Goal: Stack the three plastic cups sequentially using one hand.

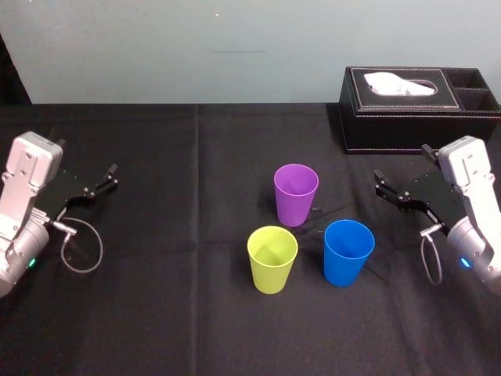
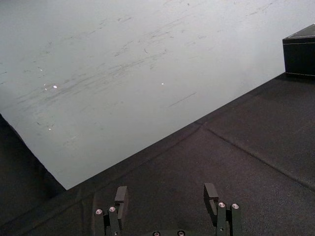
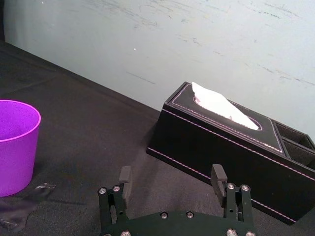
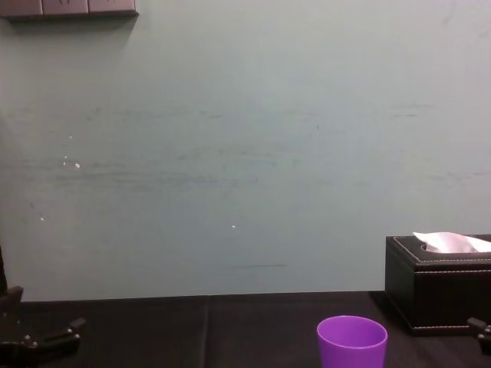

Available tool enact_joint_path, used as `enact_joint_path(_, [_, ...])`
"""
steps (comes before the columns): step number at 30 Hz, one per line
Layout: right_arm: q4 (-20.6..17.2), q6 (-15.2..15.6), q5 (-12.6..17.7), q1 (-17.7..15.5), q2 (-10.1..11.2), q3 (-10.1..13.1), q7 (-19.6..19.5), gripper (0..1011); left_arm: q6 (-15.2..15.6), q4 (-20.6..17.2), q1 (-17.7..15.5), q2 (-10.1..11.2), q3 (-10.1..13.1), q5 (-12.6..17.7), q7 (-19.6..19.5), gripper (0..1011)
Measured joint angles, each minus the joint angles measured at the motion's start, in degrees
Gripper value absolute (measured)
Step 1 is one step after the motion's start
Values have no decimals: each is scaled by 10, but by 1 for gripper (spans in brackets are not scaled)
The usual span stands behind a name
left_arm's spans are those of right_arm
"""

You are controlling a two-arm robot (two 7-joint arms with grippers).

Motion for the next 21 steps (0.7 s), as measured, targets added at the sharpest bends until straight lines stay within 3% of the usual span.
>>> enact_joint_path(21, [0,0,0,0,0,0,0,1003,0,0,0,0,0,0,0,1011])
